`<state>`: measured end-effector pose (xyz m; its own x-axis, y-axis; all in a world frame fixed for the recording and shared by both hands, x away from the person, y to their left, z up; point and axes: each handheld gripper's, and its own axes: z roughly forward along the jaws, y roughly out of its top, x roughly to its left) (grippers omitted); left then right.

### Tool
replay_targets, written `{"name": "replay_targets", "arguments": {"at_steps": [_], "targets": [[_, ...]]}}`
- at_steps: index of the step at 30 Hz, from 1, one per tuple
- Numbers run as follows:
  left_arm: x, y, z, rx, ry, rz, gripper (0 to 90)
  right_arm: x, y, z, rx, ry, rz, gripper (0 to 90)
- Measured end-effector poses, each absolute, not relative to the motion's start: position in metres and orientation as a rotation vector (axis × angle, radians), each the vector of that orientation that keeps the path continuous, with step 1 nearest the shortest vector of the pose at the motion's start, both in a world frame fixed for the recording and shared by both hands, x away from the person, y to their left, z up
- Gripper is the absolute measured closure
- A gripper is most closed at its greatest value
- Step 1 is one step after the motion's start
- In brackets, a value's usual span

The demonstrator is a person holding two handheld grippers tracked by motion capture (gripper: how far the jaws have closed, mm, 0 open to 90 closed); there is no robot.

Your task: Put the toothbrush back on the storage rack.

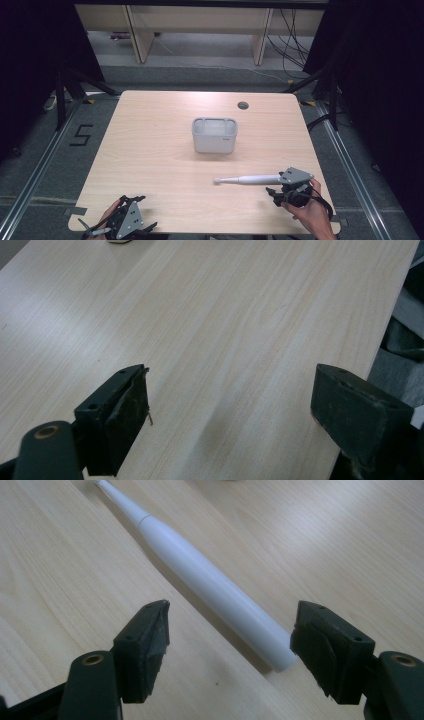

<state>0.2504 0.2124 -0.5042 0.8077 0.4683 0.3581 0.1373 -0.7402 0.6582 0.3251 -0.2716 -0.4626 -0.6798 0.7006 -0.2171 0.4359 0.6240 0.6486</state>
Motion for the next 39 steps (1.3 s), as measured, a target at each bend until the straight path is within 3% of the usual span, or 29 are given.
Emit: {"name": "replay_targets", "arguments": {"at_steps": [11, 39], "targets": [[0.25, 0.212, -0.505, 2.345, 0.449, 0.7, 15.0, 0.35, -0.236, -0.459, 0.734, 2.556, 0.667, 37.9], [0.25, 0.213, -0.505, 2.352, 0.448, 0.693, 15.0, 0.392, -0.206, -0.471, 0.574, 2.788, 0.439, 50.6]]}}
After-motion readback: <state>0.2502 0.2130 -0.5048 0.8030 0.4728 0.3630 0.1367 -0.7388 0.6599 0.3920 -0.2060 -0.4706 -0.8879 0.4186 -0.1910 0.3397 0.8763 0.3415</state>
